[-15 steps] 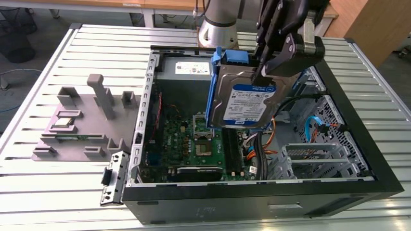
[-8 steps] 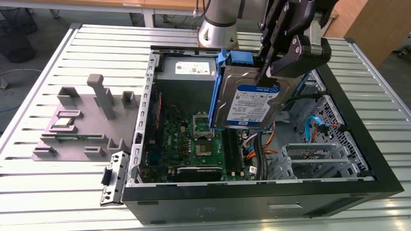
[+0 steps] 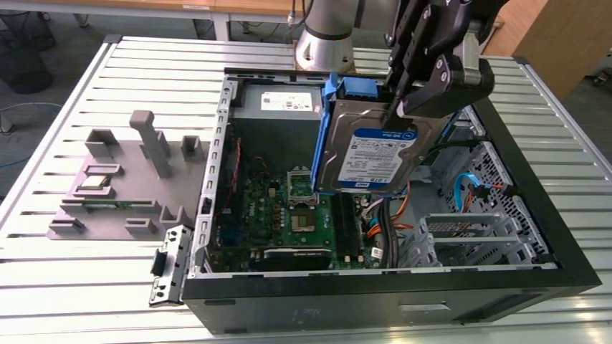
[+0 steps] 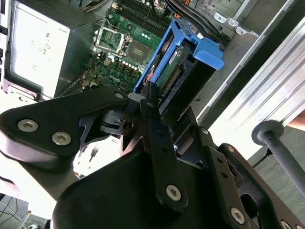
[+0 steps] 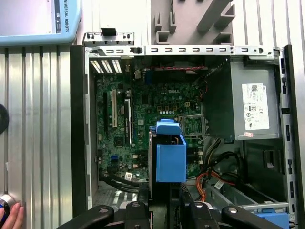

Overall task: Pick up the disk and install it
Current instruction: 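Pick up the disk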

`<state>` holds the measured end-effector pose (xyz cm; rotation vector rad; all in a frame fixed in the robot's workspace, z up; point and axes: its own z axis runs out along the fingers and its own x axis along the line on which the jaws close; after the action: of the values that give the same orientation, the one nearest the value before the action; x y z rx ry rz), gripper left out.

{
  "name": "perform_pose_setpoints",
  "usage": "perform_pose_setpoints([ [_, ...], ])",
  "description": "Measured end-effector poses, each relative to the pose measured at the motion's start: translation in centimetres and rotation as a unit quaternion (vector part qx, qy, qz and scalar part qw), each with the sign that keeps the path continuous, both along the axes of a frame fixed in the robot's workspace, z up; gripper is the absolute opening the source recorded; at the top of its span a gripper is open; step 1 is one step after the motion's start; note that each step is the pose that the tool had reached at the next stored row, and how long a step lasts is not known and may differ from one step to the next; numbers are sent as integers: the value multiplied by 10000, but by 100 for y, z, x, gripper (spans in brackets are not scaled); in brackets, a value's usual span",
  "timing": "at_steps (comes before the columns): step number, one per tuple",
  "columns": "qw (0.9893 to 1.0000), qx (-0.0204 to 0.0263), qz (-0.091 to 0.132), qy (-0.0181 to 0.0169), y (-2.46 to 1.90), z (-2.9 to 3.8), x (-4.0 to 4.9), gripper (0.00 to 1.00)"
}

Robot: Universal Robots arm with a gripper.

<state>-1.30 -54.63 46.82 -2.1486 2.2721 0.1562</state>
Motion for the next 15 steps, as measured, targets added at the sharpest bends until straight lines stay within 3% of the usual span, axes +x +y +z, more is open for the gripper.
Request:
perform_pose_setpoints([
  [15,10000,2,2,0,-17,-12,0,35],
])
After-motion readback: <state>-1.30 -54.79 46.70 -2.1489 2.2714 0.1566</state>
